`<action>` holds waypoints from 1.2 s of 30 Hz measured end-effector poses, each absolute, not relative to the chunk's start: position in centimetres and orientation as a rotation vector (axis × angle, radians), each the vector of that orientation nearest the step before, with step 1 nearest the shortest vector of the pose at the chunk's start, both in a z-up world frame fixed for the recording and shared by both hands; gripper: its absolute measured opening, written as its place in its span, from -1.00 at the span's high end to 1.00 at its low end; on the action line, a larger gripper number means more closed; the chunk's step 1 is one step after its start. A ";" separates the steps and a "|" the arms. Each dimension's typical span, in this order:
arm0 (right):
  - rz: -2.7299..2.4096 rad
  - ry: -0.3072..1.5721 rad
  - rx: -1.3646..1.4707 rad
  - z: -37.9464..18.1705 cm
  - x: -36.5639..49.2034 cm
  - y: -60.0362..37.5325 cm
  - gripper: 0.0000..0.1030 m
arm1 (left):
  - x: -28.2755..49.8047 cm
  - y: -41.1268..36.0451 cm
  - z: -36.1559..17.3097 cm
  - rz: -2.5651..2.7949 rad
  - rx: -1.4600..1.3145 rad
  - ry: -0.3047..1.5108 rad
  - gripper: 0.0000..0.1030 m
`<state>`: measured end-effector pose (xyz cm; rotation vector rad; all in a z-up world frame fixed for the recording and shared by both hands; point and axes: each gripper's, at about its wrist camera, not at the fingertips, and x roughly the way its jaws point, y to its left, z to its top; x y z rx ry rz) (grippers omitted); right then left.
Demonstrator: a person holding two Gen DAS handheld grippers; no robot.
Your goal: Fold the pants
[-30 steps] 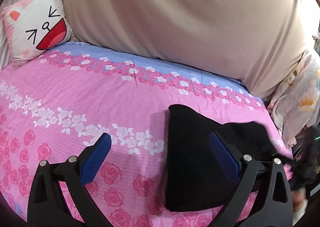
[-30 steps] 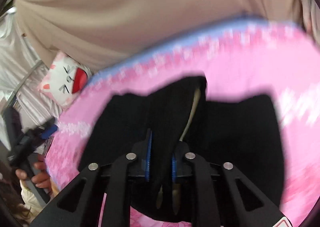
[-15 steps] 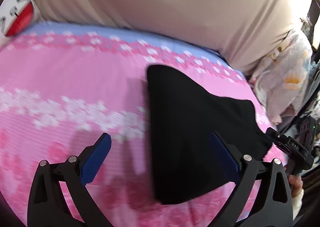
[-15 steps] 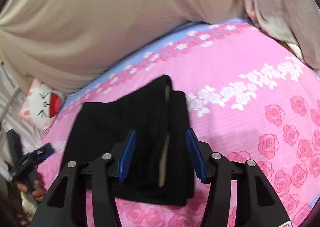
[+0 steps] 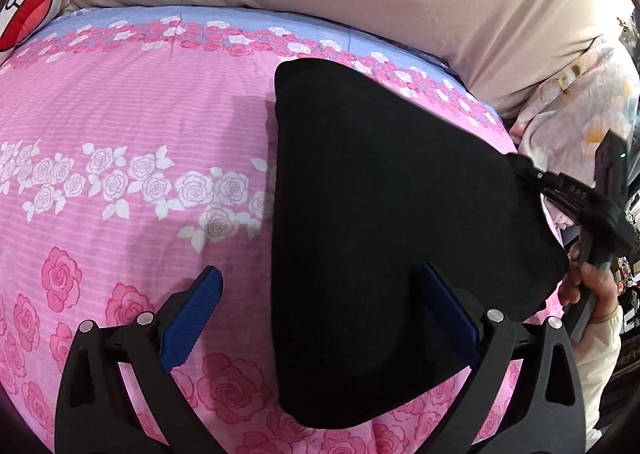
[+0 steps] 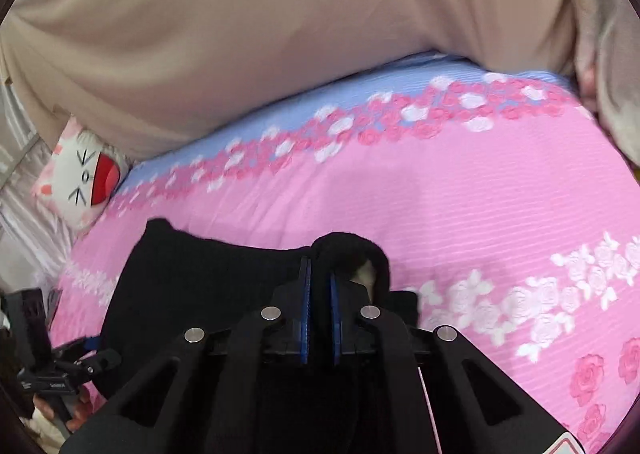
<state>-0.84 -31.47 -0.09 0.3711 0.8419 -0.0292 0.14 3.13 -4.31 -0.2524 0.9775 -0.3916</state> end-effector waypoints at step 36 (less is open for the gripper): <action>0.047 1.005 0.566 -4.1 -8.8 -19.7 -0.35 | -3.3 10.1 -3.9 -0.260 -0.079 0.890 -0.81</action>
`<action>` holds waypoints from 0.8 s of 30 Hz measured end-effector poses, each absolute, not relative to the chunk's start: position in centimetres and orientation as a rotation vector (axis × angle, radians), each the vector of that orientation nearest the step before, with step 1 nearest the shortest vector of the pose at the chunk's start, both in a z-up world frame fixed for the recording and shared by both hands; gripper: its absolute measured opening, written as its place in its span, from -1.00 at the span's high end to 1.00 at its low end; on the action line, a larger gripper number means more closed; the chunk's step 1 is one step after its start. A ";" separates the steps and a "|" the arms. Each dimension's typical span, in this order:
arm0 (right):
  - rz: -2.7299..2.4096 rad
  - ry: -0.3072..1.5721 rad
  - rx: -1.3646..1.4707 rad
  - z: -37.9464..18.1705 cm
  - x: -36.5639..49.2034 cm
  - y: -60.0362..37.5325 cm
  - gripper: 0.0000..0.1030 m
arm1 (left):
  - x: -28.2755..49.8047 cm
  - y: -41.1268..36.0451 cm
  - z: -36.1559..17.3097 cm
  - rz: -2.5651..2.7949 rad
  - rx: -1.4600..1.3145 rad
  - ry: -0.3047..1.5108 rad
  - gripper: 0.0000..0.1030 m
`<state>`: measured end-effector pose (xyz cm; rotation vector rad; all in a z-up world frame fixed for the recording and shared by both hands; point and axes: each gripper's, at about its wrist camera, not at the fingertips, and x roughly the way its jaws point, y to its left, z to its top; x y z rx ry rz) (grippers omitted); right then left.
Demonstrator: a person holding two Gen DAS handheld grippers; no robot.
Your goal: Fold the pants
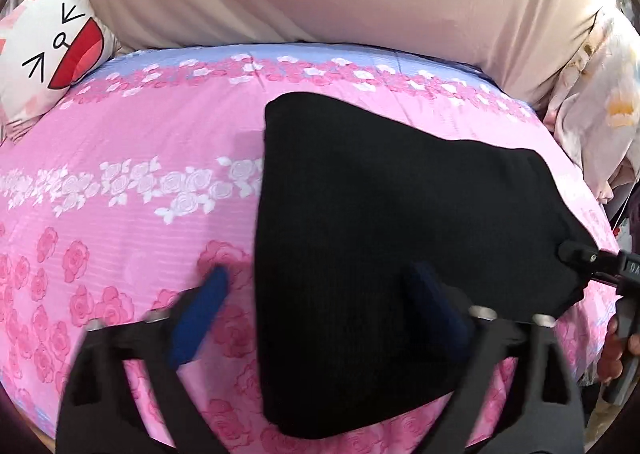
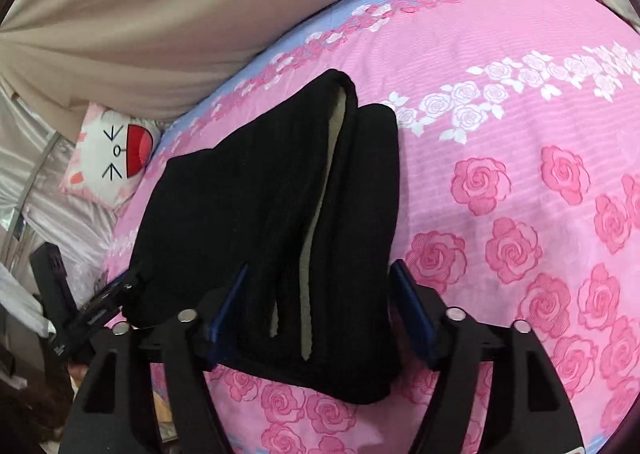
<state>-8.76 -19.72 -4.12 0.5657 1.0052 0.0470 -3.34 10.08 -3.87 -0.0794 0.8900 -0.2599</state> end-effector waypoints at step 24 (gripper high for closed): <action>0.032 0.909 0.616 -4.8 -9.3 -18.1 -0.78 | -2.3 8.6 -5.5 -0.237 -0.183 1.056 -0.89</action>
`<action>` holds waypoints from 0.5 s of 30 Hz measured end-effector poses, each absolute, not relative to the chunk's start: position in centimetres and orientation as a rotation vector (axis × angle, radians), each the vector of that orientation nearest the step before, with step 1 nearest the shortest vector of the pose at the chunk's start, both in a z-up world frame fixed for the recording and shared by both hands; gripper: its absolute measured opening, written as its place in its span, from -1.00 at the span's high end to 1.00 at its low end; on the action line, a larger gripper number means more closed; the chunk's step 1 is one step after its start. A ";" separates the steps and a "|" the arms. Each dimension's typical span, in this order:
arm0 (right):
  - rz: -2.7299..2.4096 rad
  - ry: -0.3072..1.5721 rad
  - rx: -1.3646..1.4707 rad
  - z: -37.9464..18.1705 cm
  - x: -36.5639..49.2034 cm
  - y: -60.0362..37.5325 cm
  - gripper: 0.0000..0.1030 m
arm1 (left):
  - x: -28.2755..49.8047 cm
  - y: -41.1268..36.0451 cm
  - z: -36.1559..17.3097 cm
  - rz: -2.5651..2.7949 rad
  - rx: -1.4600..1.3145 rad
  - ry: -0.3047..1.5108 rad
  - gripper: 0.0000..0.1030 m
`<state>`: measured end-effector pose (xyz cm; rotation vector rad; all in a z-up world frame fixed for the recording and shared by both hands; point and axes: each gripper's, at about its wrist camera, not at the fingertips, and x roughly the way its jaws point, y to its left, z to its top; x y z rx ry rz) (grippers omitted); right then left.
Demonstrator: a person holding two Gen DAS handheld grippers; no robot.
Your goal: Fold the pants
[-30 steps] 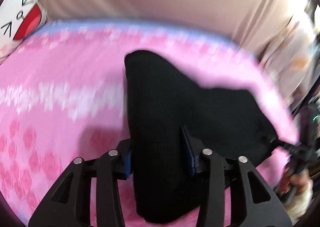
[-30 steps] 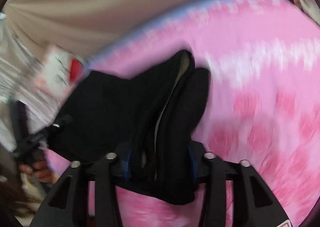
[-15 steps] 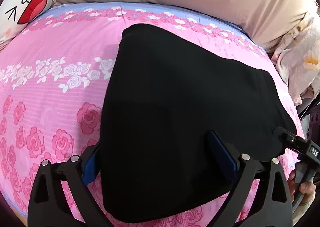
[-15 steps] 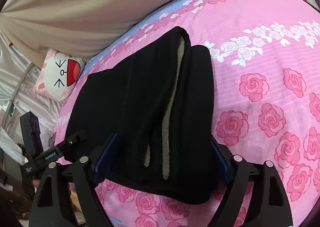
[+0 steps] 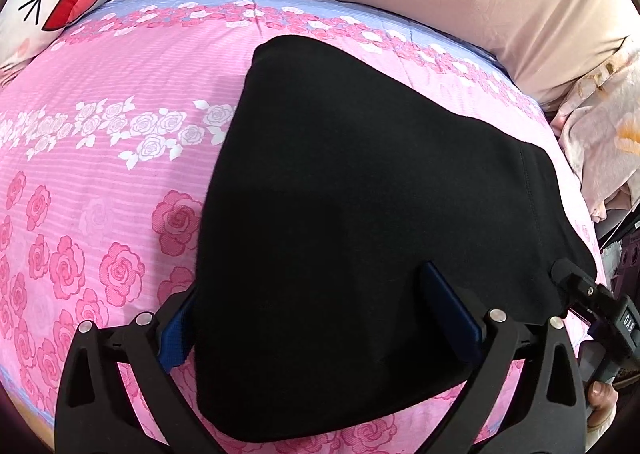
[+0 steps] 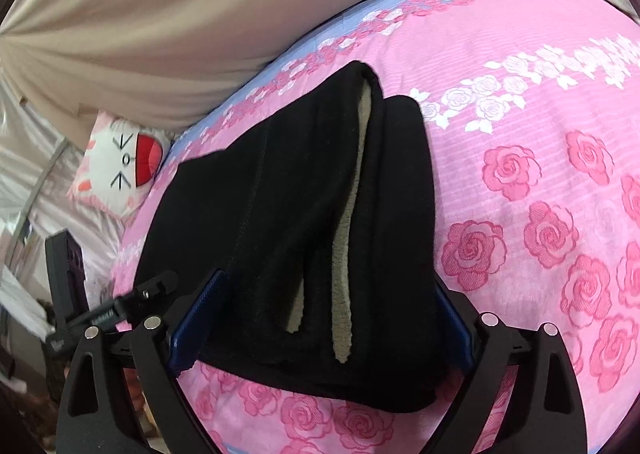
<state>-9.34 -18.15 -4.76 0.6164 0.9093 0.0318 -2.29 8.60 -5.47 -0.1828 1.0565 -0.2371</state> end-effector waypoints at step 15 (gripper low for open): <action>-0.013 0.925 0.543 -4.6 -9.6 -17.4 -0.26 | -1.9 6.8 -5.0 -0.172 -0.117 1.057 -0.87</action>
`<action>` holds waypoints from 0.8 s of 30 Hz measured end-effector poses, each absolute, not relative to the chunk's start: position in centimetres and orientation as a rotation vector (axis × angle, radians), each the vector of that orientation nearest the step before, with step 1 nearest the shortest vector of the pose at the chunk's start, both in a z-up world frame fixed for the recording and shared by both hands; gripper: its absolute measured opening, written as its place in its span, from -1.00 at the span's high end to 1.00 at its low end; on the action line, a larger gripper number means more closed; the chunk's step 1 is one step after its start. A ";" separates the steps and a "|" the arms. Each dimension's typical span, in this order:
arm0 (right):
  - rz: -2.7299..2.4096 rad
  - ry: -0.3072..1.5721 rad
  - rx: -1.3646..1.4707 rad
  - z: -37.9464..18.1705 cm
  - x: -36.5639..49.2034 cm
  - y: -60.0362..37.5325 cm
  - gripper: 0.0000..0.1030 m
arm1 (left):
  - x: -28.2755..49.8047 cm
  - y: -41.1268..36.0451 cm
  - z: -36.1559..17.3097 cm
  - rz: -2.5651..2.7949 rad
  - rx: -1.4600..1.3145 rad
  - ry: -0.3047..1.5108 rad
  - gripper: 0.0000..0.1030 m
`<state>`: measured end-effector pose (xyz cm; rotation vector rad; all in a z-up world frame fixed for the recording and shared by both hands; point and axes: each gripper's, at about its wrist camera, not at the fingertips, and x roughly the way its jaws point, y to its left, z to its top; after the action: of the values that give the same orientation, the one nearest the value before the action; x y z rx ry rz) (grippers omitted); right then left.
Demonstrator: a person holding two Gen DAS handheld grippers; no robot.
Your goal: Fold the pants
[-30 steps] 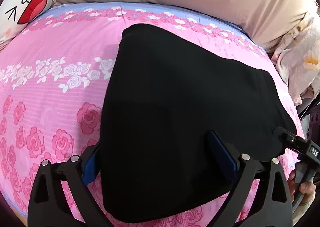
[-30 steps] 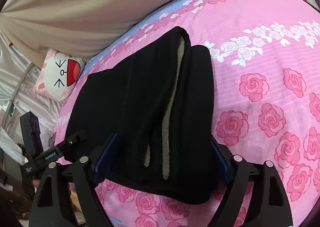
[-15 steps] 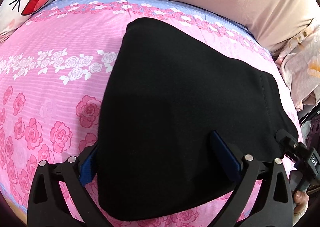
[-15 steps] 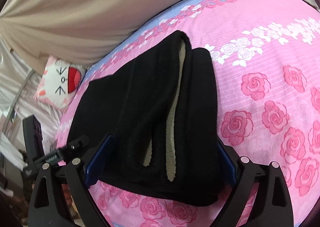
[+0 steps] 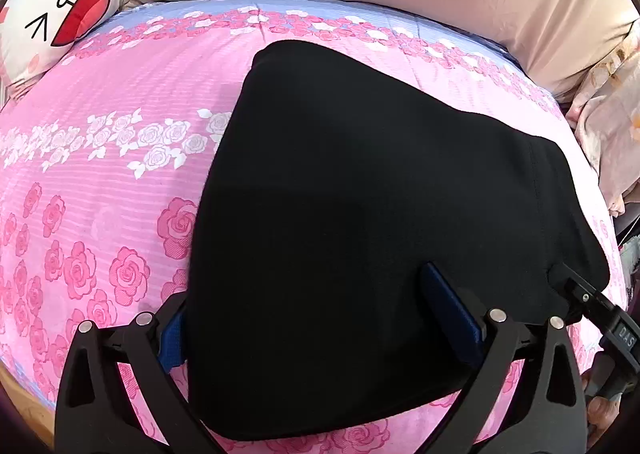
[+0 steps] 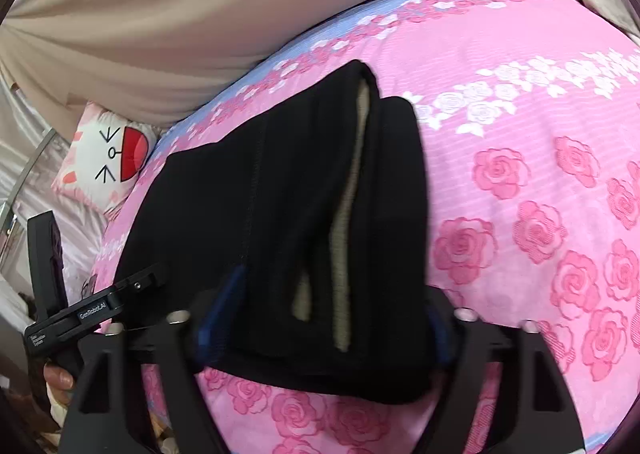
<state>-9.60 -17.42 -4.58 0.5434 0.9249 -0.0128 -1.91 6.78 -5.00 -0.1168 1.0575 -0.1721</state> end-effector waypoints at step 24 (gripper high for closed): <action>0.200 0.712 0.544 4.7 -12.8 -16.7 0.22 | -4.9 9.7 6.5 -0.415 -0.250 0.807 0.37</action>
<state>-12.84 -16.69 4.74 0.5443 0.7119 0.2003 -4.95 9.69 6.45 -0.2502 0.8070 -0.4151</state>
